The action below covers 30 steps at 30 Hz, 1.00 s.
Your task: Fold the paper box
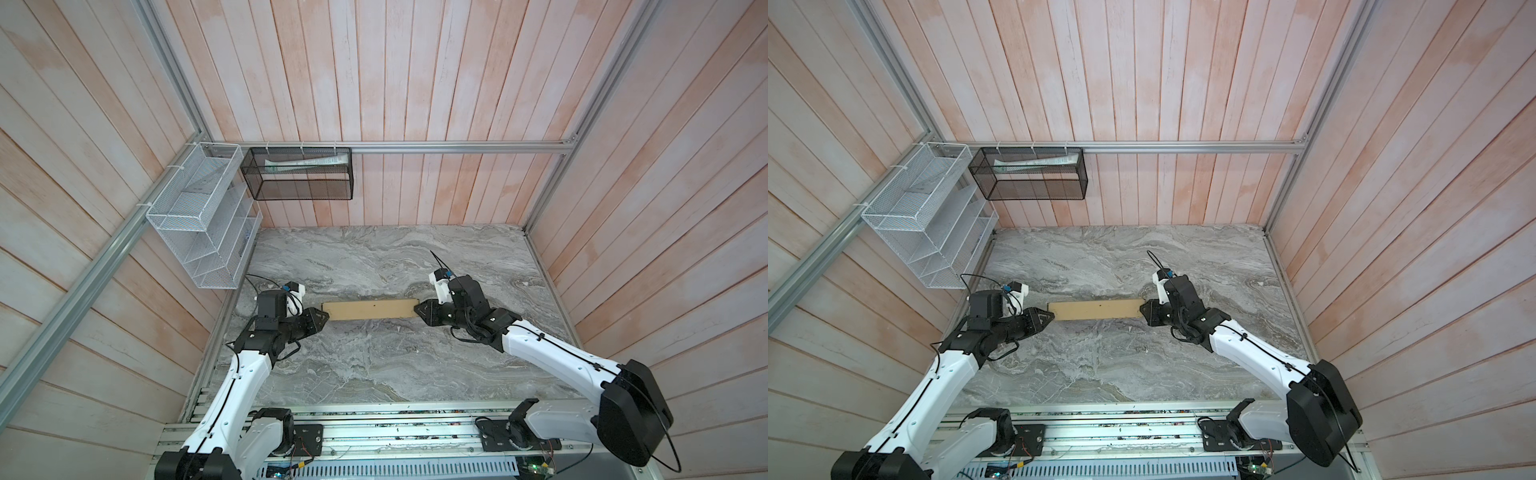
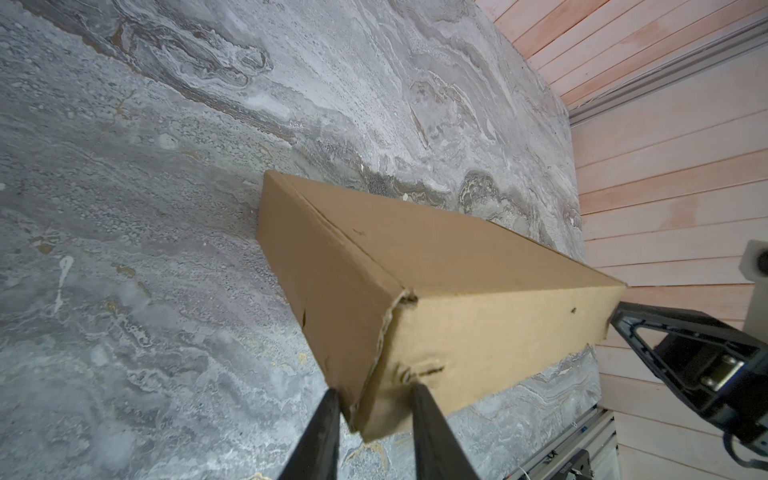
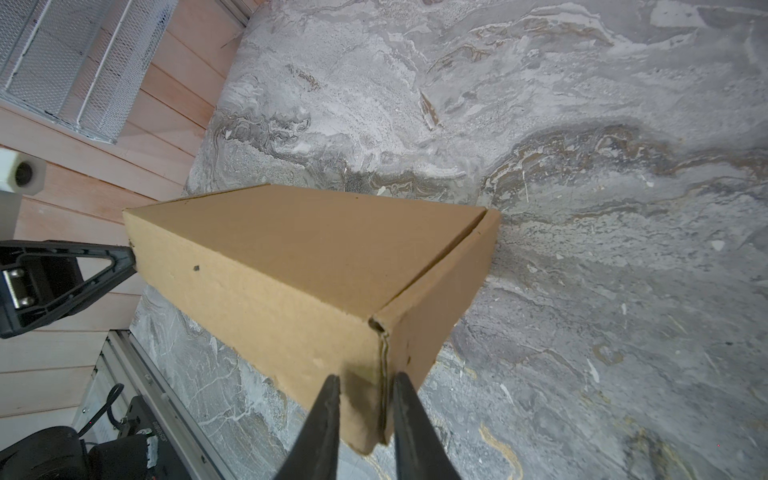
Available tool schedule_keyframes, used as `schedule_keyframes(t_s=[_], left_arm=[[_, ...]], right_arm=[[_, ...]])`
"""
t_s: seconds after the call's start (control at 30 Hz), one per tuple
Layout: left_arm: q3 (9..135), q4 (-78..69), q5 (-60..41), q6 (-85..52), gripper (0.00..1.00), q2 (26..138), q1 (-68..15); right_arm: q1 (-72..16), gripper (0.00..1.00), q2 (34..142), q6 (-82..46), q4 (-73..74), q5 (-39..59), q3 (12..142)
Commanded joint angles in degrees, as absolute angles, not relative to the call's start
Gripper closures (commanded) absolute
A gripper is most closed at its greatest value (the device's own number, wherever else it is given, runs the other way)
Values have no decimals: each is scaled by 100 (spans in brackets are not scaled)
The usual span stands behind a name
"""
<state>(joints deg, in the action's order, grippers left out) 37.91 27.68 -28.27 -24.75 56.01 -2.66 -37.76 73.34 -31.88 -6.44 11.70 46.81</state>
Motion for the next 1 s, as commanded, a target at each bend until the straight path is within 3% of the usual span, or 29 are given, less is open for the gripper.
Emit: schedule_keyframes(t_s=[0.0,0.4,0.83,0.97], left_arm=[[3760,2839,-2738,-2511,68,5564,-290],[3627,2770,-2777,-2652,67,5562,-290],[3655,2841,-2533,-2766,54,5450,-295],[3727,2784,-2376,-2751,46,5500,-290]], right_arm=[[-3831,76,7321,-3182,-612,1173,4676],[-3824,76,7207,-3157,-765,1089,4684],[-3818,75,7212,-3076,-844,1048,4789],[-3779,75,7155,-3000,-861,985,4790]])
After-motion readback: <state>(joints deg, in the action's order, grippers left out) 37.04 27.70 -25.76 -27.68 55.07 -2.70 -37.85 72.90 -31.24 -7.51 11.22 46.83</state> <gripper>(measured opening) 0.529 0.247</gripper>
